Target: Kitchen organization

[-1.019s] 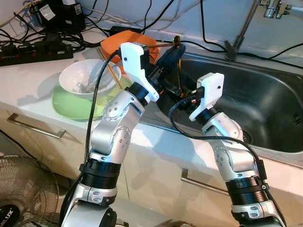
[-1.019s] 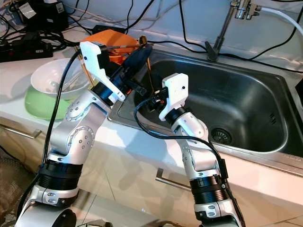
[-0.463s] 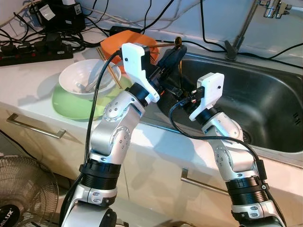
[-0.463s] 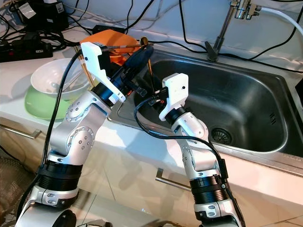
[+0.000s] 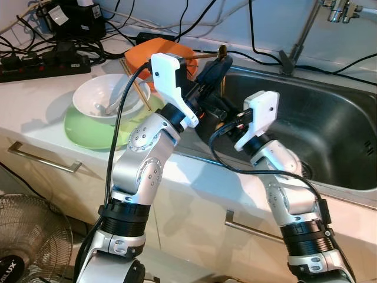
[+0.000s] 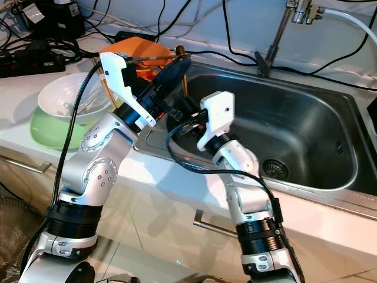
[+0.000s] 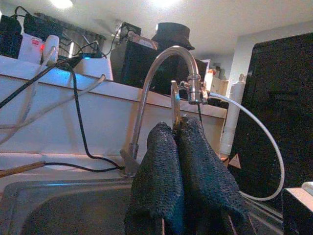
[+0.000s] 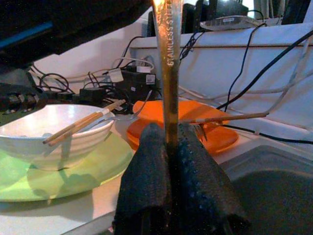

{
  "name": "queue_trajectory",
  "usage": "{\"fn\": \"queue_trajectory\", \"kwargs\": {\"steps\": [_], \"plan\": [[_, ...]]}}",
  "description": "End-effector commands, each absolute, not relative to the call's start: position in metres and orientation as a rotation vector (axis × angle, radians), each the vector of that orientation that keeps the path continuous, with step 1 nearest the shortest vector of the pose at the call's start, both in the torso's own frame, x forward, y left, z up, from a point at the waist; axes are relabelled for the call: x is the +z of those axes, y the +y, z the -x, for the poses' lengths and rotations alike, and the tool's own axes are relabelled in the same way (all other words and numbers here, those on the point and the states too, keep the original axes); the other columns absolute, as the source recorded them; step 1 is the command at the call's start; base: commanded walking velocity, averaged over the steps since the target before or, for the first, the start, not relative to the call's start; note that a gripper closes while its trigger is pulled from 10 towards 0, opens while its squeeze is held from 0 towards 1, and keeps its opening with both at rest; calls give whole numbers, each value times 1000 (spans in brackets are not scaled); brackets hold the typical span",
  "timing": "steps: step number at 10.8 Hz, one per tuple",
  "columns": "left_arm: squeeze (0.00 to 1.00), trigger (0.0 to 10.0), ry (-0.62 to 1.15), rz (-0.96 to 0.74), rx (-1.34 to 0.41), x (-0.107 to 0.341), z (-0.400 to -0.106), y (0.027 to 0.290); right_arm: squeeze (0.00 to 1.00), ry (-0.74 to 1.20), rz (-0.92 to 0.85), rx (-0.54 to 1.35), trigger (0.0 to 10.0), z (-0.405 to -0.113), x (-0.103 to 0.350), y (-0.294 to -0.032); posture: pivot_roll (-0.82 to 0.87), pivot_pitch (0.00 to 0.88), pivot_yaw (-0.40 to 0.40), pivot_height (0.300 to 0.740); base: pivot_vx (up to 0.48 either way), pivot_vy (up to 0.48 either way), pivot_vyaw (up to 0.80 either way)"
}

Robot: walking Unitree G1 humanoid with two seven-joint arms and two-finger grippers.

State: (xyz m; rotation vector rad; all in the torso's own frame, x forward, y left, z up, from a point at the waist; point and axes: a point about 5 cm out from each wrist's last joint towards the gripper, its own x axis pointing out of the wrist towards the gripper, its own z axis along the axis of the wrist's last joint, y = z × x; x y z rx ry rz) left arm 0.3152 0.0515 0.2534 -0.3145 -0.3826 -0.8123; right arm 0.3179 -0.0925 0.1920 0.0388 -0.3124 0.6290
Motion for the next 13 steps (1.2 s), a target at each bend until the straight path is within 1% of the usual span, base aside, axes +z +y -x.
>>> {"fn": "queue_trajectory", "kwargs": {"steps": [1,2,3,8,10,11,13], "plan": [[0,10000,-397,305,-832,256,-312,50,0,-316,-38,604,0,-319,192,-97,41,35,-8,740,0,0,0],[757,10000,-397,304,-831,256,-312,50,0,-316,-38,603,0,-319,192,-97,41,35,-8,740,0,0,0],[1000,10000,-396,304,-831,256,-312,50,0,-315,-38,601,0,-319,192,-97,41,34,-10,740,0,0,0],[1000,10000,-398,319,-841,256,-310,49,0,-305,-35,569,0,-323,190,-103,44,34,-12,740,0,0,0],[1000,10000,-400,322,-847,257,-309,49,0,-287,-20,506,0,-330,187,-111,45,35,-12,740,0,0,0],[1000,10000,-401,337,-856,257,-308,50,0,-267,-3,397,0,-341,187,-126,46,36,-15,740,0,0,0],[1000,10000,-406,355,-844,258,-308,52,0,-274,-19,344,0,-347,191,-135,49,36,-16,740,0,0,0]]}}
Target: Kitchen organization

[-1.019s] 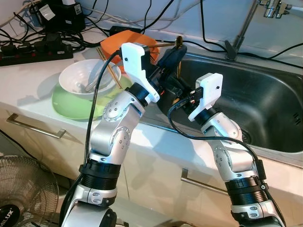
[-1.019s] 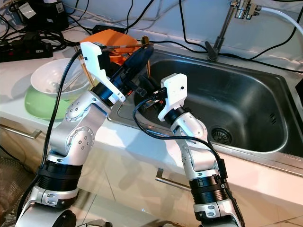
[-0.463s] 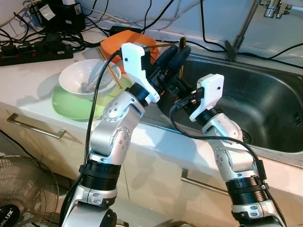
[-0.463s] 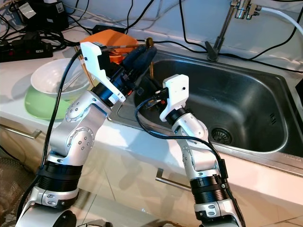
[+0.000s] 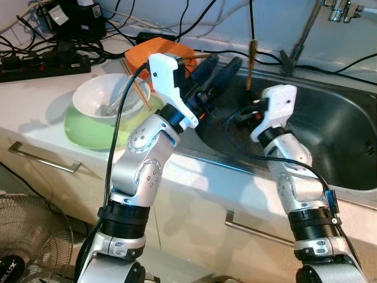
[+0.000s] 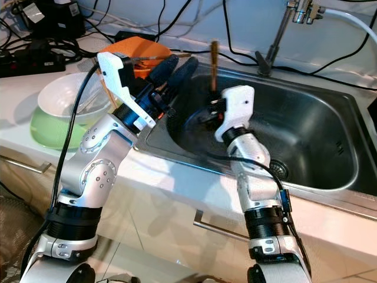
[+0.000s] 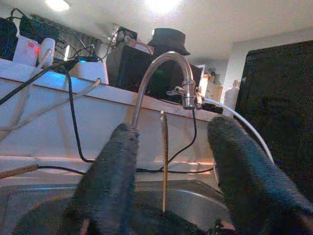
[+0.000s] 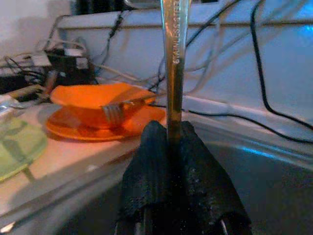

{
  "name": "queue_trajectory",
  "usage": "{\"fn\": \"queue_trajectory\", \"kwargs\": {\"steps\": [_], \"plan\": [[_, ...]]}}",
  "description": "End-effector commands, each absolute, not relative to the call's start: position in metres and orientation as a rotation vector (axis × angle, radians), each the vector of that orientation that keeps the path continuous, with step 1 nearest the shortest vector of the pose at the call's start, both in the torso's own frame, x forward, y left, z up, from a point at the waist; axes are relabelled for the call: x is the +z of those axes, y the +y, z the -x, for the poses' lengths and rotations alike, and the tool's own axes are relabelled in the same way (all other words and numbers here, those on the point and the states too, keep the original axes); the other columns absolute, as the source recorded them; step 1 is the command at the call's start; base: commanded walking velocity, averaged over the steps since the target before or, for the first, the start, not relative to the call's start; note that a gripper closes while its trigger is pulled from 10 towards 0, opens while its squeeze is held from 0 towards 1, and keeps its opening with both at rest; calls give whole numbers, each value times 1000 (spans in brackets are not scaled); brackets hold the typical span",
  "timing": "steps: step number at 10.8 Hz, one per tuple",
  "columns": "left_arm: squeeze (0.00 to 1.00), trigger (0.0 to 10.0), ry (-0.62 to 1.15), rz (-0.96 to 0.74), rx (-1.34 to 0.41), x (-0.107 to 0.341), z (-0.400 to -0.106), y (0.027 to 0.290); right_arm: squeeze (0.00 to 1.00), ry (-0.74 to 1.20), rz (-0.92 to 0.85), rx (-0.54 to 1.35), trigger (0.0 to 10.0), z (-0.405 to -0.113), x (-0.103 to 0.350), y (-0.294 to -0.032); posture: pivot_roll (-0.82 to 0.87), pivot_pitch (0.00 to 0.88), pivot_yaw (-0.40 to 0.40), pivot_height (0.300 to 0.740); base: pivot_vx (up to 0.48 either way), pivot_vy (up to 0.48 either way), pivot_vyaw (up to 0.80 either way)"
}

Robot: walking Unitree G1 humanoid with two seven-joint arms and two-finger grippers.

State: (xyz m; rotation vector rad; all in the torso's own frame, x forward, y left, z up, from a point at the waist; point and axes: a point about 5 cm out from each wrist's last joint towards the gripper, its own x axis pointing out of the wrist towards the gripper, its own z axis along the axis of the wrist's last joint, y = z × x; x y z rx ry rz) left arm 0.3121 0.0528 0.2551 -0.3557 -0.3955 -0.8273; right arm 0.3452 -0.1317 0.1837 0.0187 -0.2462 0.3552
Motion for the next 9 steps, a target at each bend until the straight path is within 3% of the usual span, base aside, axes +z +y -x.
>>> {"fn": "queue_trajectory", "kwargs": {"steps": [1,2,5,9], "plan": [[0,10000,-411,394,-828,259,-309,55,0,-270,-24,290,745,-352,192,-142,50,36,-17,740,0,0,0],[0,10000,-409,412,-809,259,-310,59,0,-263,-20,228,10000,-359,192,-149,51,36,-17,740,0,0,0],[0,10000,-349,339,-719,242,-313,69,0,-150,10,40,10000,-377,178,-177,54,35,-20,740,0,0,0],[0,10000,-27,52,-760,181,-311,58,0,-23,91,-32,10000,-391,164,-193,63,32,-32,740,0,0,0]]}}
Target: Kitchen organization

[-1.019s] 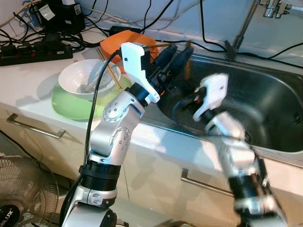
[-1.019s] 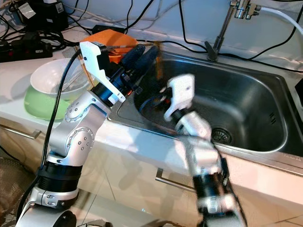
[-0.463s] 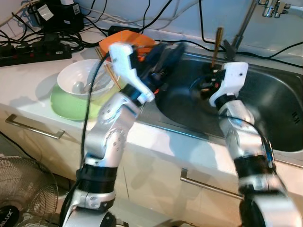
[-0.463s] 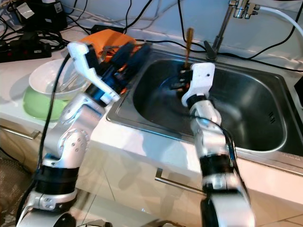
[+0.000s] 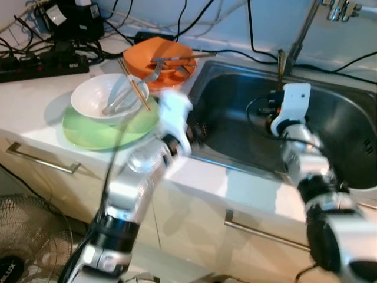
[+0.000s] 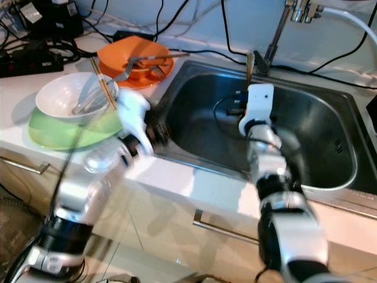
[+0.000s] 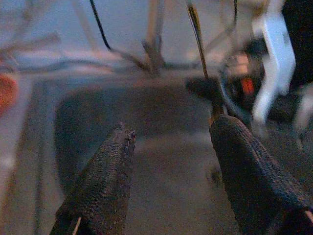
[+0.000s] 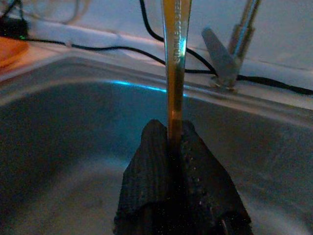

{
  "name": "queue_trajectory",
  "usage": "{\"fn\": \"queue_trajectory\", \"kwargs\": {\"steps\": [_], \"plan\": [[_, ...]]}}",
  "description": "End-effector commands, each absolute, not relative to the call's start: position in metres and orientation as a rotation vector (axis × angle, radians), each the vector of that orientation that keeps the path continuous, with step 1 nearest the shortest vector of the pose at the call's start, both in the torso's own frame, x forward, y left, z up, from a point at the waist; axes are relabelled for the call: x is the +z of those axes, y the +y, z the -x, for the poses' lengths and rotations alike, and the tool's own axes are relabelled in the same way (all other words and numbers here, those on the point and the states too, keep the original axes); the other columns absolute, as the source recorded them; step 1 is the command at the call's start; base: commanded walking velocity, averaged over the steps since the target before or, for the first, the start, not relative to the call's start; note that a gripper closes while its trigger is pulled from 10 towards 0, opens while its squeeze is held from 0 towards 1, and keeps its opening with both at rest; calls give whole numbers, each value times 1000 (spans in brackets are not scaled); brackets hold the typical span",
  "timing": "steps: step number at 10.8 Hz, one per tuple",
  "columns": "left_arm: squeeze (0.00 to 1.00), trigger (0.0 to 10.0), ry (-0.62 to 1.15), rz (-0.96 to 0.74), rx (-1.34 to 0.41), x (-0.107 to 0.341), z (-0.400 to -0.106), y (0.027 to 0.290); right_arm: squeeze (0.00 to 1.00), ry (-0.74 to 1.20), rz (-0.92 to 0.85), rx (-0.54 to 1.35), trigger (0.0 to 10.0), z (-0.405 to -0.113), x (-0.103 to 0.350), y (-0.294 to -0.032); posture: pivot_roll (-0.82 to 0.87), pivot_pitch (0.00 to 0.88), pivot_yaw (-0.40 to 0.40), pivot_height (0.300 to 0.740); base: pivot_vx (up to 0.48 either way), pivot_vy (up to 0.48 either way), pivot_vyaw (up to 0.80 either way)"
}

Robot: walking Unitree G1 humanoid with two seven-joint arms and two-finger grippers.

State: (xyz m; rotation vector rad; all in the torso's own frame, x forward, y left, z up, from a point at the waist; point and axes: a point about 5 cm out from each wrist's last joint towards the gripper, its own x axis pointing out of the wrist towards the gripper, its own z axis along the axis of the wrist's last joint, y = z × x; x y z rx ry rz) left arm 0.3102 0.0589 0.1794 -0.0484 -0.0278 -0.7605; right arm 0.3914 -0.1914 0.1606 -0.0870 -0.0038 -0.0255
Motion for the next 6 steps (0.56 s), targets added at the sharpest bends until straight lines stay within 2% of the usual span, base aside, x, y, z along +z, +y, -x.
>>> {"fn": "queue_trajectory", "kwargs": {"steps": [1,5,6], "plan": [[0,10000,8,23,-794,173,-307,54,0,22,104,-27,10000,-392,156,-192,63,31,-33,740,0,0,0],[0,10000,119,-51,-818,153,-302,54,0,125,130,-7,10000,-387,131,-185,73,19,-43,740,0,0,0],[0,10000,131,-58,-842,151,-299,53,67,129,120,3,10000,-387,130,-183,74,12,-44,740,0,0,0]]}}
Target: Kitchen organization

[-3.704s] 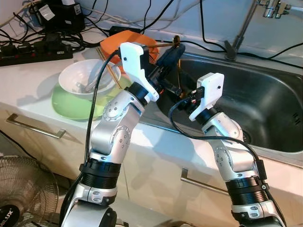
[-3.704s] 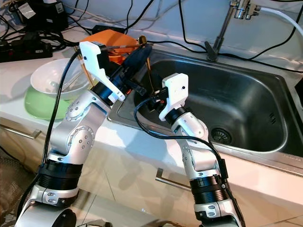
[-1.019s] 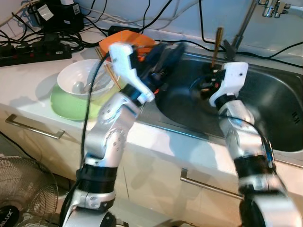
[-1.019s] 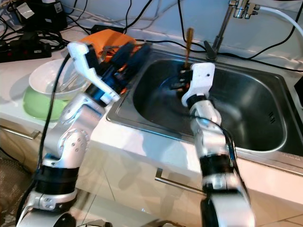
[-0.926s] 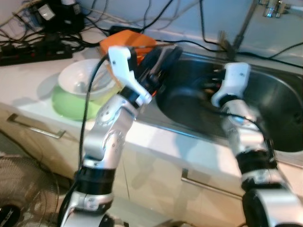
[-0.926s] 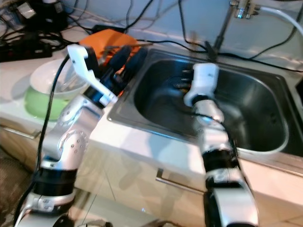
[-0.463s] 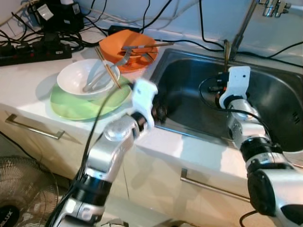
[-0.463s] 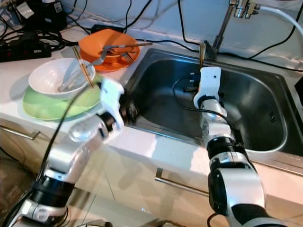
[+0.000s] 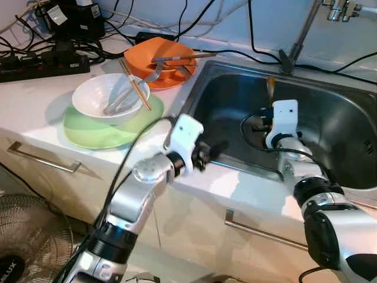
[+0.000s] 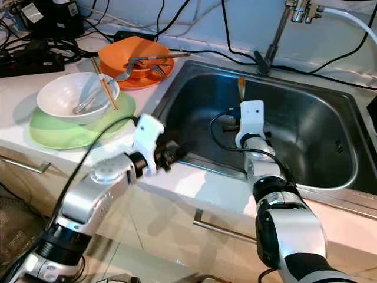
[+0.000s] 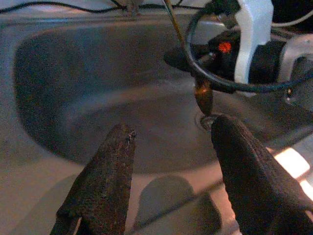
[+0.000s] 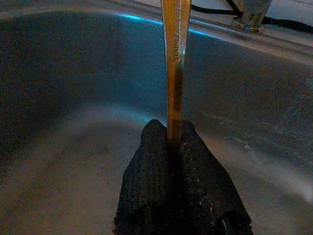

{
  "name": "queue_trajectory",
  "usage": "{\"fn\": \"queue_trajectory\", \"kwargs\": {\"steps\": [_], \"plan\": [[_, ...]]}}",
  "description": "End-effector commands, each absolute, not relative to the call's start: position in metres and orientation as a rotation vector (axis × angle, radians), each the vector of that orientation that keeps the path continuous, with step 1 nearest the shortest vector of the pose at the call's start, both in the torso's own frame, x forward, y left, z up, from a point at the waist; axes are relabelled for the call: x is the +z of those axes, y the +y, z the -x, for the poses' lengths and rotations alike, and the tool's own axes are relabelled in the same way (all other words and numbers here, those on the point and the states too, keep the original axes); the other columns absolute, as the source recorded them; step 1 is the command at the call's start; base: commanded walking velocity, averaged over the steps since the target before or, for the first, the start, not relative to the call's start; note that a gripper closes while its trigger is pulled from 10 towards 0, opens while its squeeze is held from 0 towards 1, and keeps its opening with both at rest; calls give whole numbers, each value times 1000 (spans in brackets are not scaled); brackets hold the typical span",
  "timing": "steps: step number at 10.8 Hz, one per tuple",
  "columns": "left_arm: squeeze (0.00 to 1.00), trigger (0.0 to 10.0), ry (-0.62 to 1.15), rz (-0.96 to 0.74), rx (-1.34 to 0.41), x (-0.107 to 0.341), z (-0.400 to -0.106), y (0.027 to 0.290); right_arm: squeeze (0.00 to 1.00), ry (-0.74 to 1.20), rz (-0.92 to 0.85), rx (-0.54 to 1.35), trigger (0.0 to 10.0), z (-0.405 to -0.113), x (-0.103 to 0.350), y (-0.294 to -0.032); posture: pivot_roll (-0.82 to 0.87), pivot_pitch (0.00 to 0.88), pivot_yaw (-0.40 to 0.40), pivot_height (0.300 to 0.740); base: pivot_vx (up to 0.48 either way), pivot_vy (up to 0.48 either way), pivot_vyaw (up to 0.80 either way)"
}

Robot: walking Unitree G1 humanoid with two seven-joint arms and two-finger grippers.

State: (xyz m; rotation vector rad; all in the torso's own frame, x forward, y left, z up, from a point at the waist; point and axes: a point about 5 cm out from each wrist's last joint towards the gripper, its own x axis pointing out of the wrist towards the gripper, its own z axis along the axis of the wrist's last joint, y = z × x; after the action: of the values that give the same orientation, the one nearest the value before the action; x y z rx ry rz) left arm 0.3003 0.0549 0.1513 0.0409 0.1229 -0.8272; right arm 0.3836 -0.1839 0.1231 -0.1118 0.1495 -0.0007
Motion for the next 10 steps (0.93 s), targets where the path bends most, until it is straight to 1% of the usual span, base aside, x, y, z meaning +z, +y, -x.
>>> {"fn": "queue_trajectory", "kwargs": {"steps": [1,4,5,7,8,9,10], "plan": [[0,10000,129,-60,-851,151,-298,52,1000,127,111,9,10000,-387,130,-183,74,9,-45,740,0,0,0],[0,10000,111,-65,-851,151,-297,50,1000,114,119,28,10000,-387,130,-178,71,0,-51,740,0,0,0],[0,10000,99,-49,-848,151,-297,49,0,96,111,34,10000,-387,132,-176,69,0,-51,740,0,0,0],[0,10000,87,-42,-833,147,-297,50,0,29,92,39,10000,-387,138,-173,60,0,-52,740,0,0,0],[0,10000,45,-19,-785,146,-298,54,0,-72,50,26,10000,-385,145,-172,55,0,-52,740,0,0,0],[0,10000,27,-3,-763,143,-297,58,0,-151,44,19,10000,-379,149,-173,48,0,-52,740,0,0,0],[0,10000,21,1,-750,141,-297,60,0,-192,35,10,10000,-374,150,-175,42,0,-52,740,0,0,0]]}}
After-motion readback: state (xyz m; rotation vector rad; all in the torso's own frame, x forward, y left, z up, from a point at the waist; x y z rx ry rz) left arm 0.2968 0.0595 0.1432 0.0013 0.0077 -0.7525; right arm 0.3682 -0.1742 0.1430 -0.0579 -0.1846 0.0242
